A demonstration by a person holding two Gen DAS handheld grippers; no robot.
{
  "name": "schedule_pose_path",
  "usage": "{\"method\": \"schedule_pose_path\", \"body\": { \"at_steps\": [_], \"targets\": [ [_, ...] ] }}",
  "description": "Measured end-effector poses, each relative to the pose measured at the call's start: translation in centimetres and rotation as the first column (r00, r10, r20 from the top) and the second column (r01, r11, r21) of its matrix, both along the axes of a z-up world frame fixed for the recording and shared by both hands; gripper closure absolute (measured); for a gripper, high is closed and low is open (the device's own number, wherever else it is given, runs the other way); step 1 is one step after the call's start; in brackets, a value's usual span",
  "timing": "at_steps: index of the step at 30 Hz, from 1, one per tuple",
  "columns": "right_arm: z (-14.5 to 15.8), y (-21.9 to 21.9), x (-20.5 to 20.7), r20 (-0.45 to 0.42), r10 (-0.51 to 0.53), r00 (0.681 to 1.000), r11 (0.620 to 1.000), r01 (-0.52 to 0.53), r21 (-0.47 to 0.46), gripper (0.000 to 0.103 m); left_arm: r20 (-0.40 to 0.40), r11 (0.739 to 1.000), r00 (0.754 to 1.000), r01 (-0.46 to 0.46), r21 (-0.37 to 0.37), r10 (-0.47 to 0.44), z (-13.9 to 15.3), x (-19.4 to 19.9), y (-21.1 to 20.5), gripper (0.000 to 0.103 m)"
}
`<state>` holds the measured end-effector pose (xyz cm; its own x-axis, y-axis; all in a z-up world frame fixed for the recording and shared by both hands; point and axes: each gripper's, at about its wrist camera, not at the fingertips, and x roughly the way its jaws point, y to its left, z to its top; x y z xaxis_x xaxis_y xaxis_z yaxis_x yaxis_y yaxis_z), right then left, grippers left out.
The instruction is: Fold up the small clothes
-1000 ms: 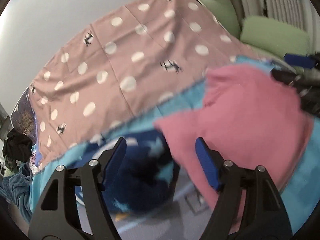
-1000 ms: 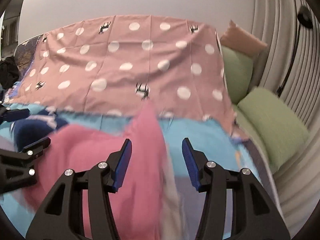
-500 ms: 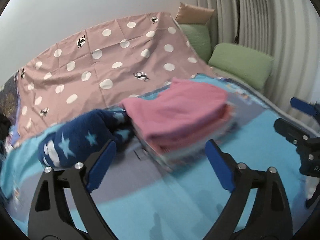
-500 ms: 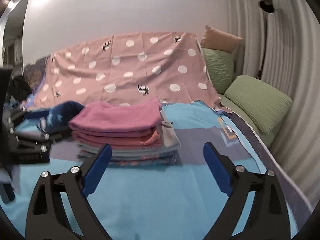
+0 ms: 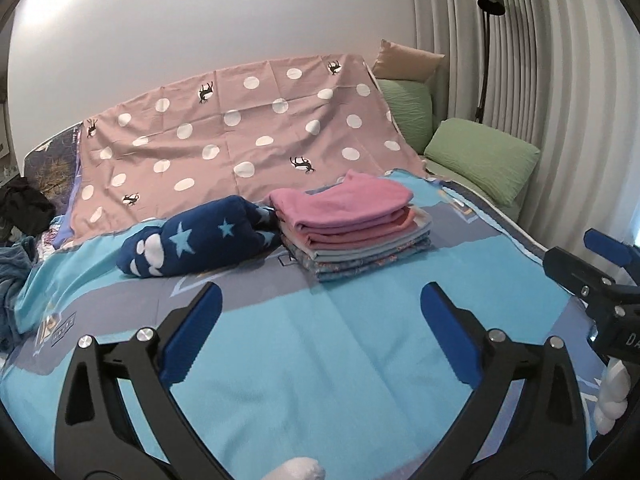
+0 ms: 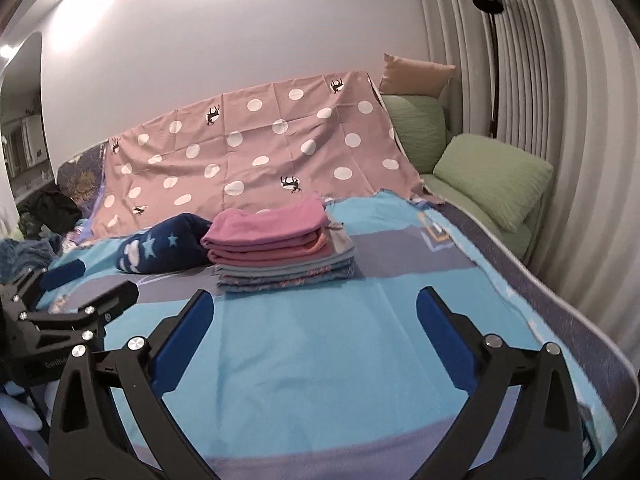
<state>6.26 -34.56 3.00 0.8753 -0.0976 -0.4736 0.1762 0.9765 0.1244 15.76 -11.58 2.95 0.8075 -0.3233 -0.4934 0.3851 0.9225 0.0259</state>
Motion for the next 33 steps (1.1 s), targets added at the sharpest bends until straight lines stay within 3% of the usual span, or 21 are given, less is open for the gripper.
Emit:
{"method": "schedule_pose_path", "body": {
  "at_steps": [4, 18, 33],
  "targets": [
    [0.4, 0.6, -2.2, -0.009, -0.004, 1.0, 1.0, 0.003, -0.015, 0.002, -0.012, 0.999, 1.0, 0.015, -0.038, -0.016, 0.8, -2.8, 0.8, 0.002],
    [1.1, 2.6, -7.6, -0.019, 0.022, 1.0, 1.0, -0.022, -0.005, 0.001, 0.018, 1.0, 0.999, -0.027, 0.003, 0.027, 2.5, -10.3, 1.9, 0.002],
    [1.2, 3.1, -9.2, -0.037, 0.014, 0.999, 1.0, -0.014, 0.015, 0.001, 0.02, 0.999, 1.0, -0.017, -0.029, 0.018, 3.2, -13.4, 3.1, 0.002]
  ]
}}
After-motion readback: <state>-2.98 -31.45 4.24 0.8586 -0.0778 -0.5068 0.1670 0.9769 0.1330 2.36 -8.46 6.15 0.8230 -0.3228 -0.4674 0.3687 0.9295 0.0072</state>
